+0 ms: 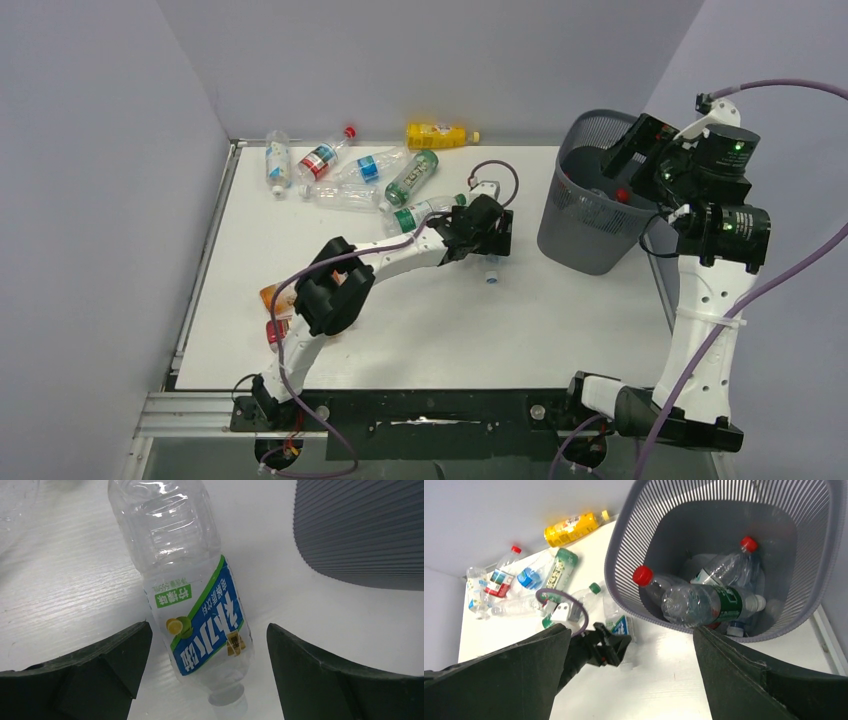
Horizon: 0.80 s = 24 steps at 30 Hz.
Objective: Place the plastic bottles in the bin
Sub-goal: Pick up the plastic bottle at the center of the board.
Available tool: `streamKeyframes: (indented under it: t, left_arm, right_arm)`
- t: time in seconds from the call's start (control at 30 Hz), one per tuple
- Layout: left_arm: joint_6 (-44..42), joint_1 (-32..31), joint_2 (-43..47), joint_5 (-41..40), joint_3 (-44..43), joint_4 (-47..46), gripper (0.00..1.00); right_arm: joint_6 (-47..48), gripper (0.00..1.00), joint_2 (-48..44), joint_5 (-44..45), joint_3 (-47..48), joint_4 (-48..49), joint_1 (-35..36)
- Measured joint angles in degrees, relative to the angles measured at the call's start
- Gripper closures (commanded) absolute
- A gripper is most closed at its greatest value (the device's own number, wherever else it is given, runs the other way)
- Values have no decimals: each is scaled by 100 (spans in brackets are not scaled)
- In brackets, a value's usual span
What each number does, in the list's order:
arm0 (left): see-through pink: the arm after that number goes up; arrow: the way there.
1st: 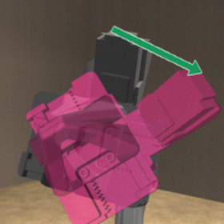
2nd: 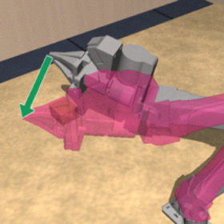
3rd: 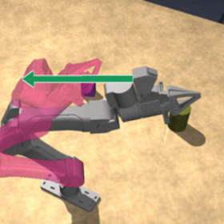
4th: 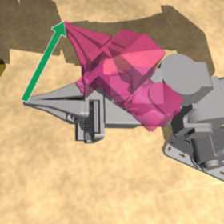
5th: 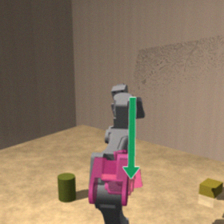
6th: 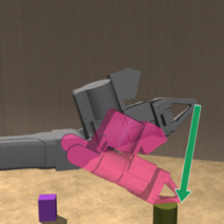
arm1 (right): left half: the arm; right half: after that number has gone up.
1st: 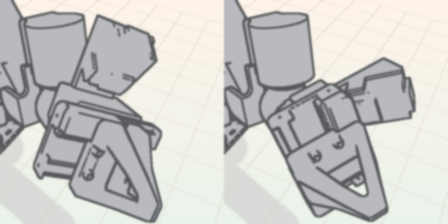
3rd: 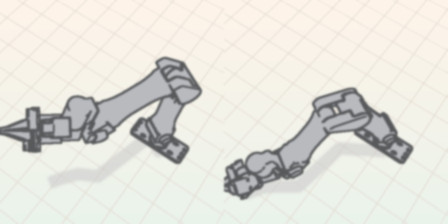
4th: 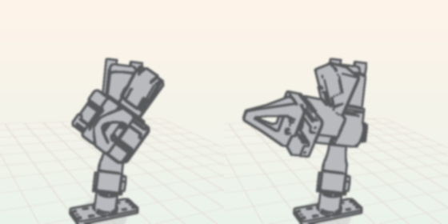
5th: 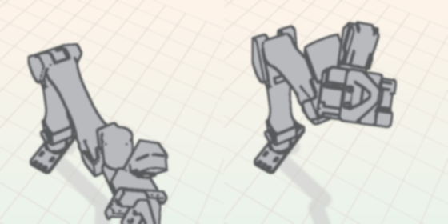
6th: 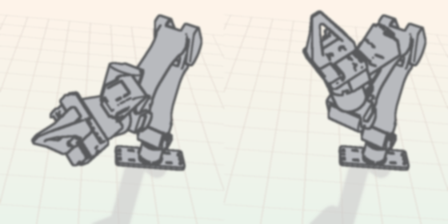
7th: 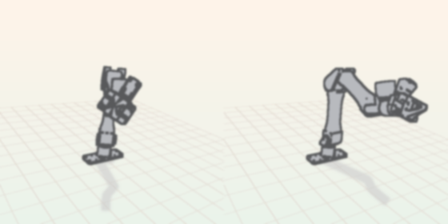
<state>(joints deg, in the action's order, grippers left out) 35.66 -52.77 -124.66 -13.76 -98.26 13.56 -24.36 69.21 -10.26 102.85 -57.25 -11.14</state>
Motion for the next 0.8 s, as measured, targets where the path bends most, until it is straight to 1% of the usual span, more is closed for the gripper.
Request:
streamKeyframes:
  t: [0.27,0.3,0.43,0.47,0.53,0.63,0.8]
  left_arm:
    - [33,-103,-866,-505,-721,623,14]
    - [35,-105,-914,-535,-745,671,16]
    - [24,-116,-951,-697,-737,745,31]
    - [17,-122,-931,-726,-682,715,36]
    - [7,-133,-822,-752,-468,619,41]
    - [-15,-164,-577,-752,-122,595,45]
    - [-94,-358,-173,-752,376,743,46]
  right_arm:
    - [42,0,-330,-214,-459,-83,44]
    - [44,0,-385,-240,-518,-81,52]
    - [39,0,-623,-299,-815,-76,76]
    - [39,0,-688,-313,-907,-76,81]
    - [37,0,-804,-334,-1084,-74,96]
    - [31,0,-953,-374,-1344,-59,111]
    - [-17,0,-1167,-516,-1749,66,151]
